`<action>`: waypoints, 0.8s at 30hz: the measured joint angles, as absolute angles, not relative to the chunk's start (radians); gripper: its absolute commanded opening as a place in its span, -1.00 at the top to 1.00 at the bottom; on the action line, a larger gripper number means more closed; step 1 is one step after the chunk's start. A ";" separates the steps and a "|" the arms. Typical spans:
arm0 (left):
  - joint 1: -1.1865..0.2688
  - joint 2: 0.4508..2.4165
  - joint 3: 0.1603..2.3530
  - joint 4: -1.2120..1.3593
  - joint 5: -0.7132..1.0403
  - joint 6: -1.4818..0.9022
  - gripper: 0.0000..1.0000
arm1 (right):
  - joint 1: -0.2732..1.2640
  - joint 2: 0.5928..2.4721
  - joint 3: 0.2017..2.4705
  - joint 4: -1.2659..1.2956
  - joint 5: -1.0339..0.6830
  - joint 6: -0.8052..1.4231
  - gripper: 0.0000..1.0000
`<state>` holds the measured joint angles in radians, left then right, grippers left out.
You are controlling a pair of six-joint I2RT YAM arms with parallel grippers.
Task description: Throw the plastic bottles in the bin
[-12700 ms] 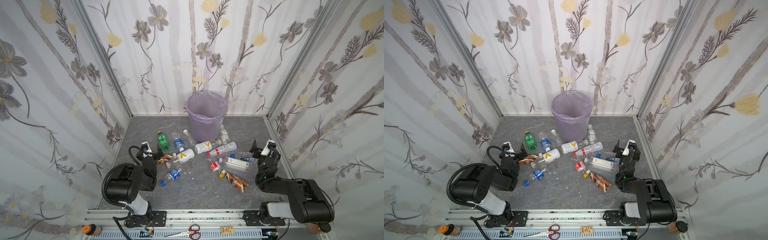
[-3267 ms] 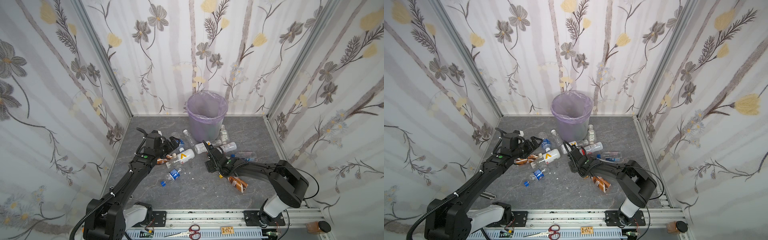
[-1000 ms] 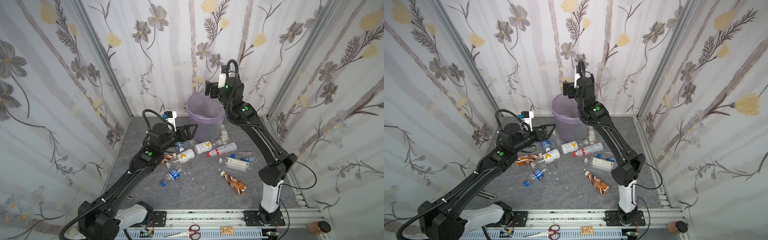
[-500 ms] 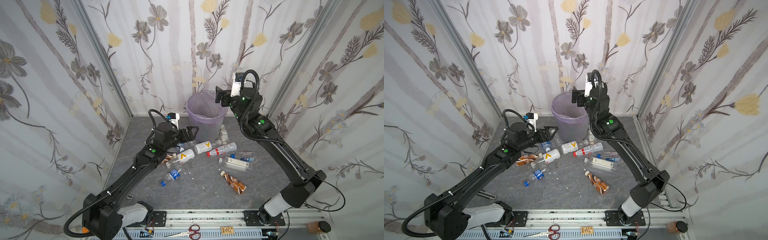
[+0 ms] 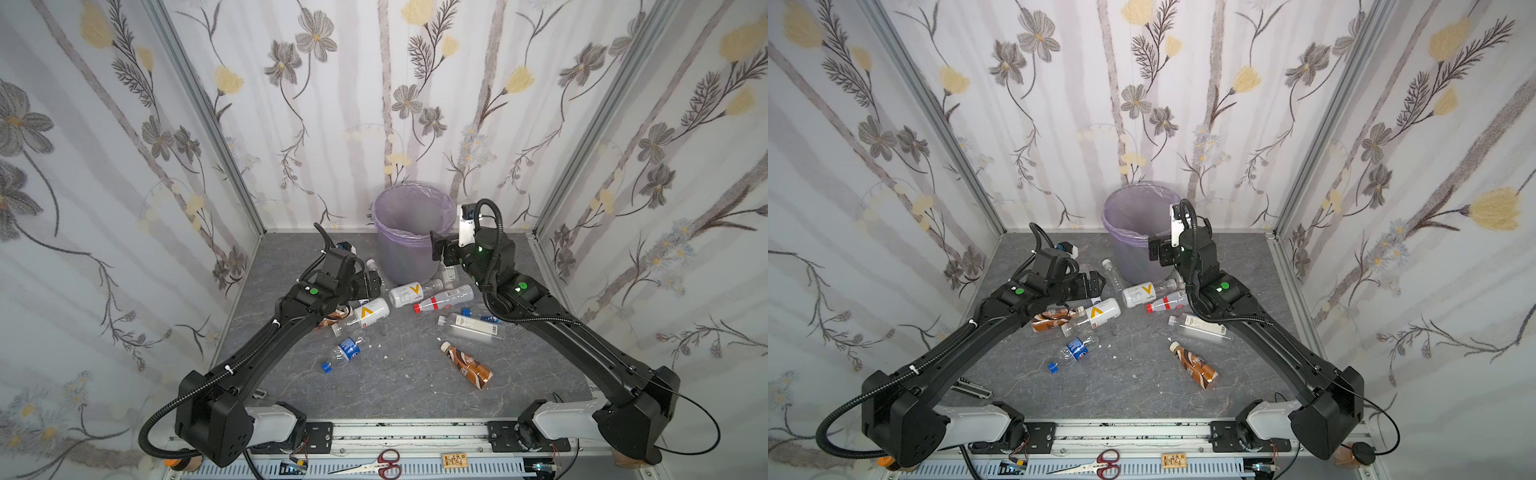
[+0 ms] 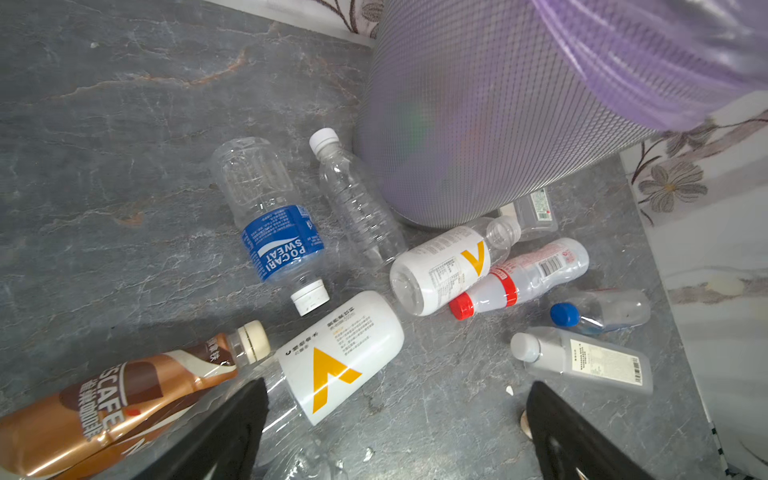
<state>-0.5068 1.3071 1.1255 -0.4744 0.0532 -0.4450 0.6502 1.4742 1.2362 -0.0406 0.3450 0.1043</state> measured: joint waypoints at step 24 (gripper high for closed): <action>-0.622 1.578 1.096 -0.552 -0.145 -0.284 -1.00 | 0.685 1.340 0.812 -0.060 0.293 0.279 -0.99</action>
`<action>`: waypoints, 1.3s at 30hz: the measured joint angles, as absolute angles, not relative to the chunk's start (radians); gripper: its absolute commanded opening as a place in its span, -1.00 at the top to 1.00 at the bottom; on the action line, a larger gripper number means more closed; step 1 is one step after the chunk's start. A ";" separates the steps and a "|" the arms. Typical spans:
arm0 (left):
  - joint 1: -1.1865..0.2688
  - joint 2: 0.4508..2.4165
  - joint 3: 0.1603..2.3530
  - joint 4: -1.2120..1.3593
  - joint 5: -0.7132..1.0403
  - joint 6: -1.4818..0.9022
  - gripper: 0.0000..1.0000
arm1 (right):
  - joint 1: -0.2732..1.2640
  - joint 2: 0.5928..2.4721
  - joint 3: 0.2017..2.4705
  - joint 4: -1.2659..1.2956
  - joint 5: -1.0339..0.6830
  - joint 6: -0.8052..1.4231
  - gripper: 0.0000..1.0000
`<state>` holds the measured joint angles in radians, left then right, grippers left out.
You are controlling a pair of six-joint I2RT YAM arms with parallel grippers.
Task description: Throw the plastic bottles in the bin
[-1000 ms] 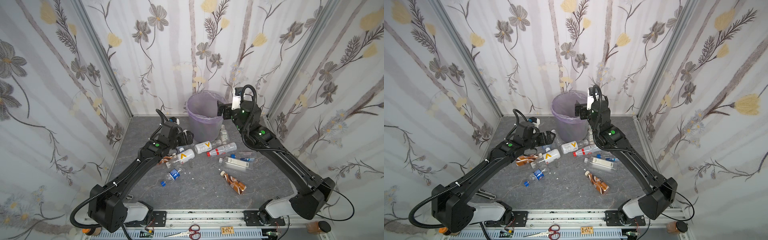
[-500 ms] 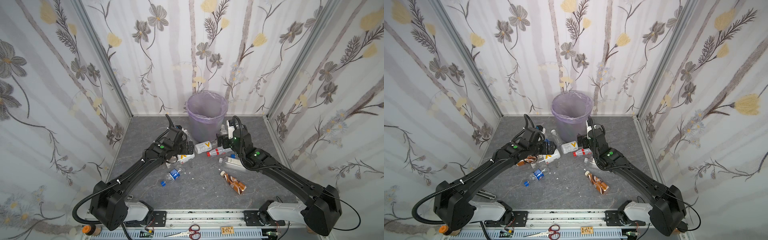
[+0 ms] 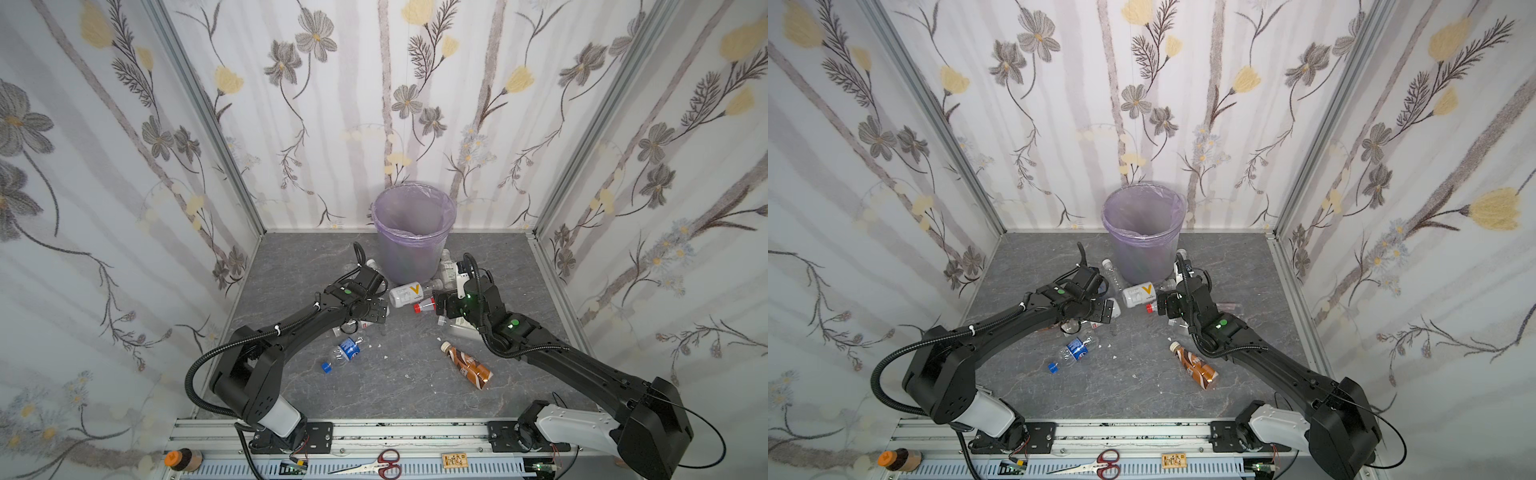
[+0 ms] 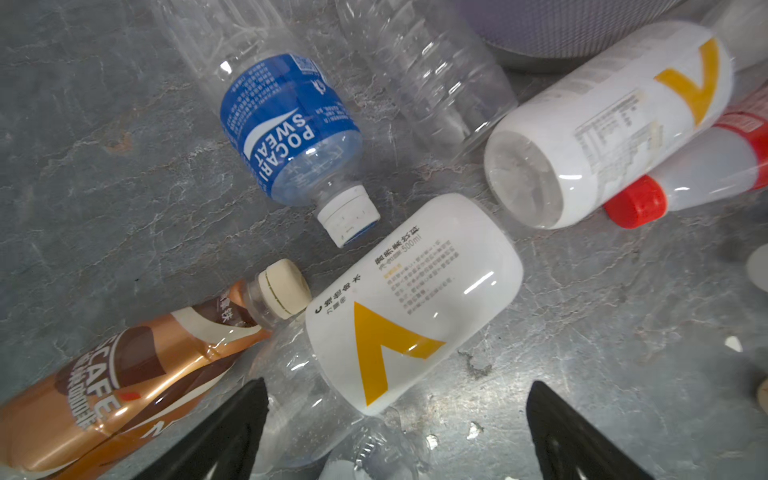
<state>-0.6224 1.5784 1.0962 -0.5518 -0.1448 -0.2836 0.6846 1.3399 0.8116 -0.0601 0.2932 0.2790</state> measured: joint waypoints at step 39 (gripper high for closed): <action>-0.678 1.552 0.971 -0.818 -0.052 -0.450 -1.00 | 0.676 1.297 0.728 0.003 0.283 0.279 -0.99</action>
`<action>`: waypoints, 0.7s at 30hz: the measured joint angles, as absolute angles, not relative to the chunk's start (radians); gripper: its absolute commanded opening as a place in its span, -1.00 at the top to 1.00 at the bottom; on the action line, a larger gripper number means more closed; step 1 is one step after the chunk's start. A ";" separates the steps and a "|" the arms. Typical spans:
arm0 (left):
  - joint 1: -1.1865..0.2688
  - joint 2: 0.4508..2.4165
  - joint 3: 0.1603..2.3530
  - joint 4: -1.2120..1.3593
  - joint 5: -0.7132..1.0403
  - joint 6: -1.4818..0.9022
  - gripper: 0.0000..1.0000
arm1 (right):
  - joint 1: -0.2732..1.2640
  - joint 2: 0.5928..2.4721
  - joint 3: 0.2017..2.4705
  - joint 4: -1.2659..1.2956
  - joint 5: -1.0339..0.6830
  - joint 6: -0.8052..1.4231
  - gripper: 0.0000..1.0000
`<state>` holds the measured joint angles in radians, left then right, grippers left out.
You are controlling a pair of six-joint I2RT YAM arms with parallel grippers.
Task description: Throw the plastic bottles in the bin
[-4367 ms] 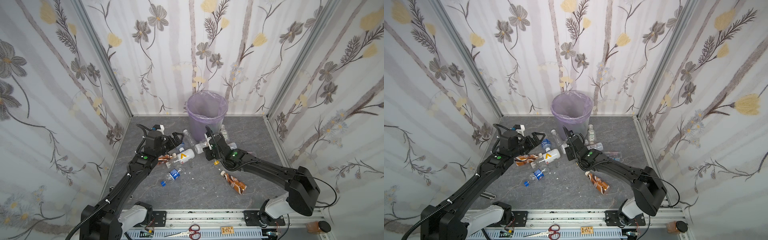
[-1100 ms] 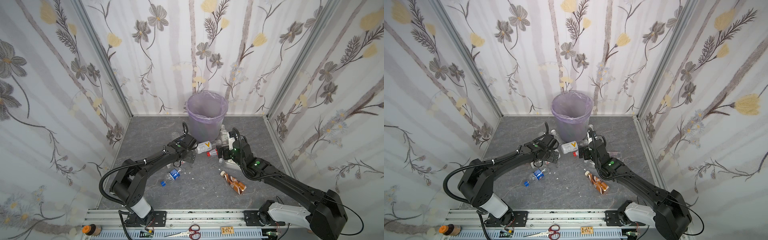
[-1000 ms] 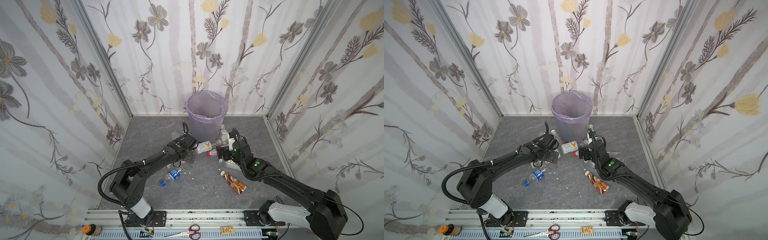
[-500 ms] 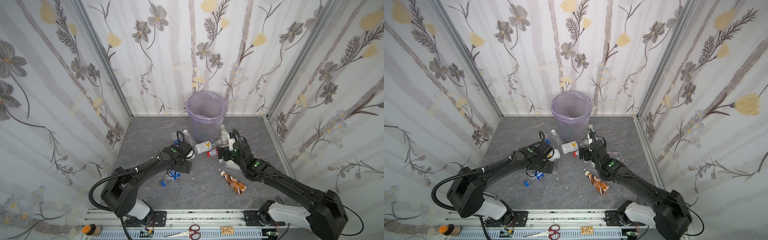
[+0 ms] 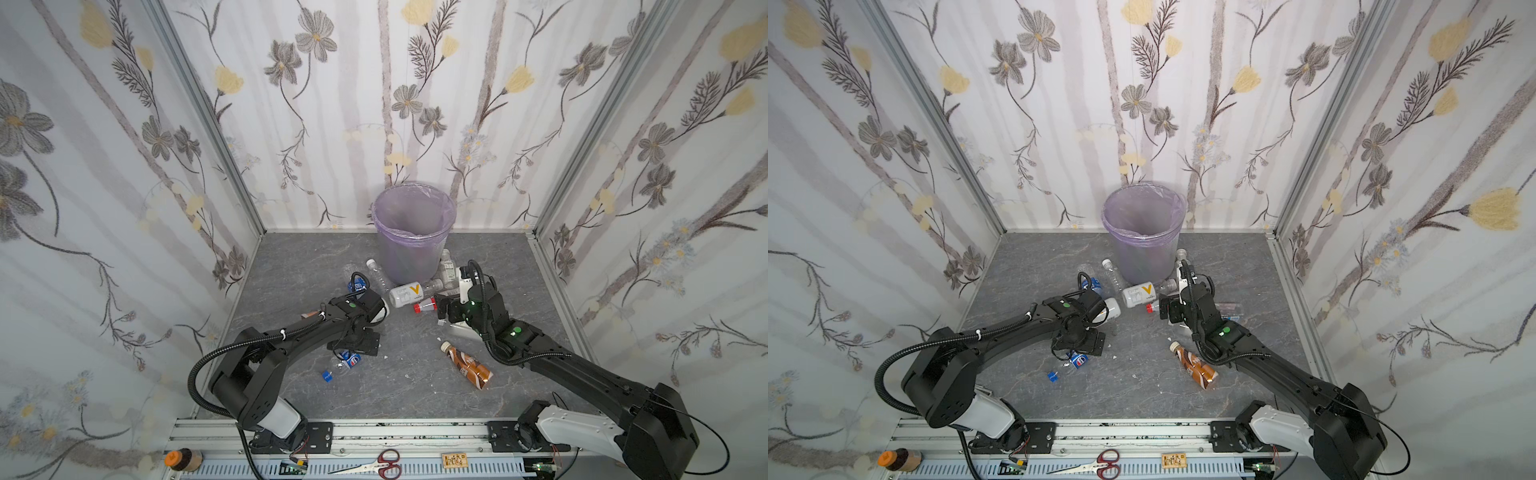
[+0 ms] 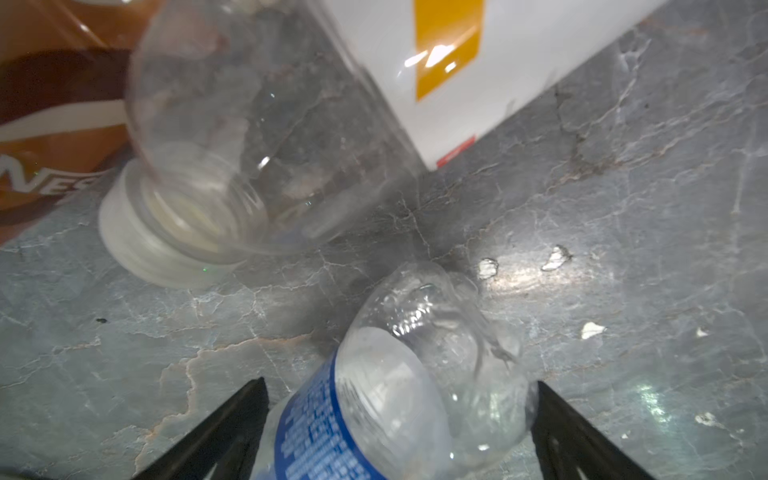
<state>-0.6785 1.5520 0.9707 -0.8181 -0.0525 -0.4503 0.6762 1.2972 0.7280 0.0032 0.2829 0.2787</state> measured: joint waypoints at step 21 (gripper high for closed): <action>-0.682 1.630 0.959 -0.809 -0.007 -0.440 -0.35 | 0.662 1.269 0.716 0.009 0.282 0.280 -0.99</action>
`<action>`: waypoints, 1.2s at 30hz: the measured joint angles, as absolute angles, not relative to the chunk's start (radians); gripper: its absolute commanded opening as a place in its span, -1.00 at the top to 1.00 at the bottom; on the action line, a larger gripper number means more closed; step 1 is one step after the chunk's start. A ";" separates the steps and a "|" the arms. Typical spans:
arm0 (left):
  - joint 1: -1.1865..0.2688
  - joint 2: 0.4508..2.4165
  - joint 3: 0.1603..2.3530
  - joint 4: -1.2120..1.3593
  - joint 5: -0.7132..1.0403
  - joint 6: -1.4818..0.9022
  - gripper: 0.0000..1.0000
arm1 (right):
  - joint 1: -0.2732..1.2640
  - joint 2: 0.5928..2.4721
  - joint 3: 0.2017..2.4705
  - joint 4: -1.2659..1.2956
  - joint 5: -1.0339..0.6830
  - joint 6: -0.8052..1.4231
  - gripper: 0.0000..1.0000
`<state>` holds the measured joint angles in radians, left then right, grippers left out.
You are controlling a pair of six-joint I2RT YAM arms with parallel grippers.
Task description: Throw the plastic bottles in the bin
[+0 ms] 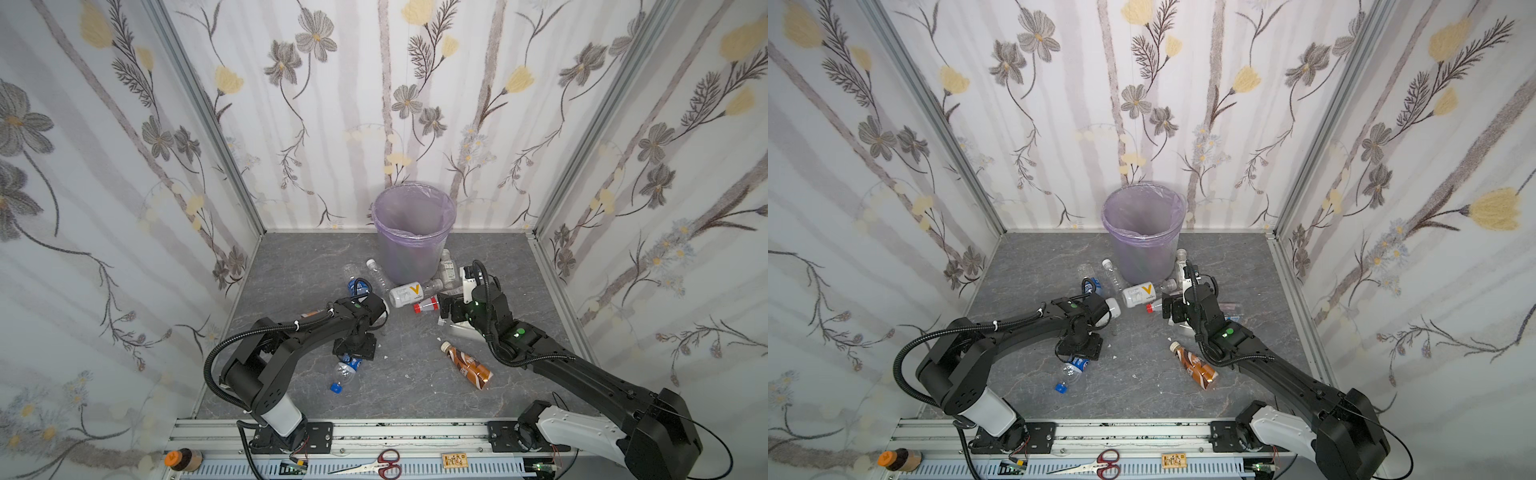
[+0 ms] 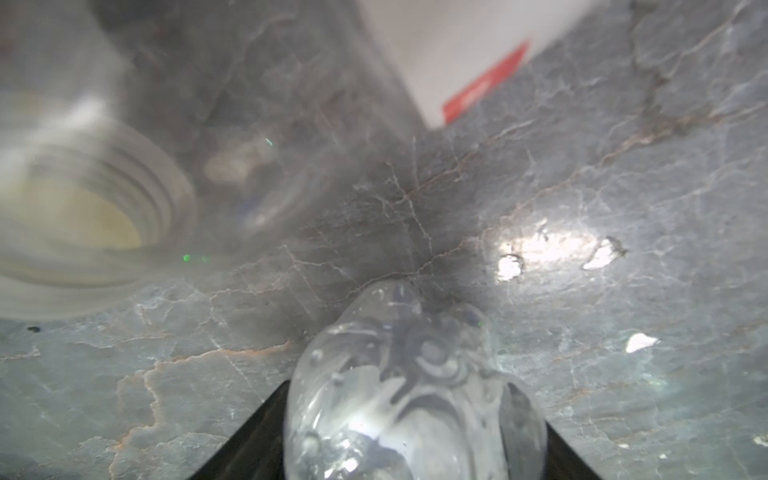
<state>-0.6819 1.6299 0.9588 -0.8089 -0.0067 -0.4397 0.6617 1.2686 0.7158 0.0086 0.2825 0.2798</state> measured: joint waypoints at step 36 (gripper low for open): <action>-0.686 1.493 1.987 -0.393 -0.290 -0.220 -0.26 | 0.652 1.222 0.714 0.009 0.292 0.287 -0.99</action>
